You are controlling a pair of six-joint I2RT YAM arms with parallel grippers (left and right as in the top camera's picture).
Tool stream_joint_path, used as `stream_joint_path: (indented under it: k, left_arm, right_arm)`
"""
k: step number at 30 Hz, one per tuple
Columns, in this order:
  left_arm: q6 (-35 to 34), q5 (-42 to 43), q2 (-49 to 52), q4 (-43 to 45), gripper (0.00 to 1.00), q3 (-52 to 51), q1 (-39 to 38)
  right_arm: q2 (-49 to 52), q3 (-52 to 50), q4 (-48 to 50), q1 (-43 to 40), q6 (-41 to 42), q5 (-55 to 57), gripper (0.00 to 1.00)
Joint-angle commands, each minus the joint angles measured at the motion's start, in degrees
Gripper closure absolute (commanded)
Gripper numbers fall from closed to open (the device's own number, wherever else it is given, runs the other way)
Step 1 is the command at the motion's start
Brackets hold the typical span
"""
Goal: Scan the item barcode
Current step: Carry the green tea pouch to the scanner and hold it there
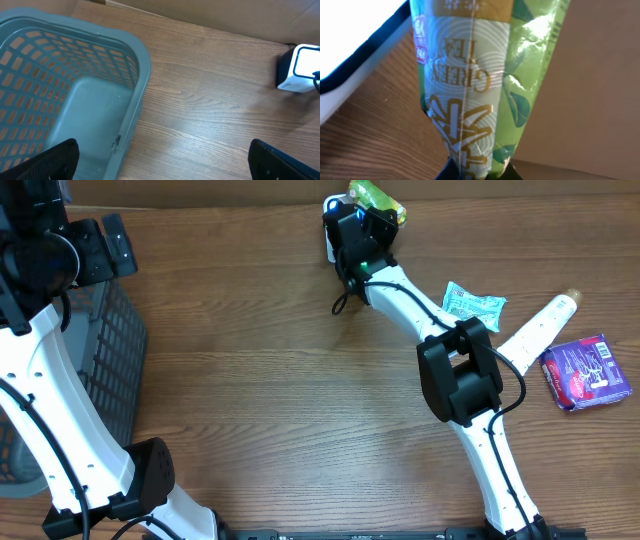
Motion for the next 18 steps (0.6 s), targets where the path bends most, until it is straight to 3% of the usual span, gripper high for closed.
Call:
stream_joint_path:
  k: [1,18]
  left_arm:
    - [-0.98,0.63,0.42,-0.09,0.00,0.33,0.22]
    - [-0.98,0.63,0.42,-0.09,0.01,0.33,0.22]
  right_arm:
    - [-1.11,1.22,1.68,1.44,-2.71,3.74,0.96]
    - [-1.57,1.25,1.66,3.15,-2.71,6.67,0.96]
